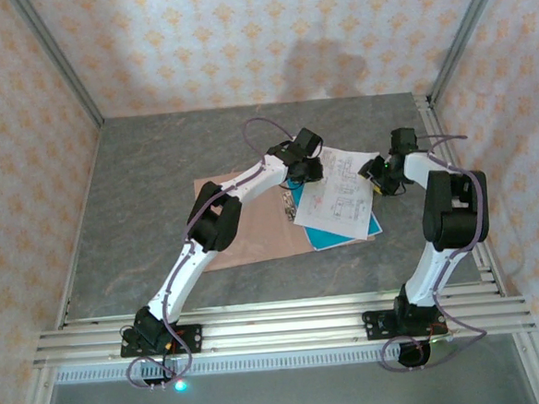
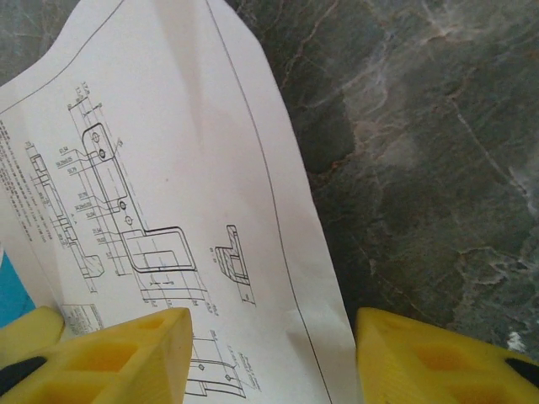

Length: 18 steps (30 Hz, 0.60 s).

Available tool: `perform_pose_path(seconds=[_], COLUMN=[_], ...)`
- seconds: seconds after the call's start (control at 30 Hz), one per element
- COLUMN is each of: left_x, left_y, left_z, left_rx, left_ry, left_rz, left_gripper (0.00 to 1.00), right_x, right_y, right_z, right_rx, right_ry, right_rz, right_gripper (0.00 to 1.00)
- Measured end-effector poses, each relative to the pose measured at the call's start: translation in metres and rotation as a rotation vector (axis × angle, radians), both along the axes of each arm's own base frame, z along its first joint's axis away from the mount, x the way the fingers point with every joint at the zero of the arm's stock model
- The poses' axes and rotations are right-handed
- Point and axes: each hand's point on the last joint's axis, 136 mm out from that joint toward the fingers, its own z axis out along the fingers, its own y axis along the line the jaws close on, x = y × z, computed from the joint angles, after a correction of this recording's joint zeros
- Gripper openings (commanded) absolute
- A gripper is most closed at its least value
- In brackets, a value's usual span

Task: Put the files into the folder

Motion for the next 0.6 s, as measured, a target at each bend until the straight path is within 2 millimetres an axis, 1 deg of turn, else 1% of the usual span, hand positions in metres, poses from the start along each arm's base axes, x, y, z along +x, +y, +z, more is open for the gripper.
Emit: perform_pose_path(seconds=[0.1, 0.27, 0.6], left_x=[0.000, 0.000, 0.001], left_y=[0.000, 0.000, -0.001], left_z=[0.000, 0.000, 0.000], left_rx=[0.000, 0.002, 0.004], left_ry=[0.000, 0.002, 0.005], left_rz=[0.000, 0.000, -0.001], left_gripper=[0.16, 0.16, 0.16], right_x=[-0.003, -0.010, -0.009], right_y=[-0.003, -0.013, -0.011], right_z=[-0.003, -0.008, -0.009], right_rx=[0.001, 0.002, 0.008], right_ry=[0.005, 0.014, 0.006], right_rz=[-0.007, -0.019, 0.058], right_gripper=[0.53, 0.56, 0.55])
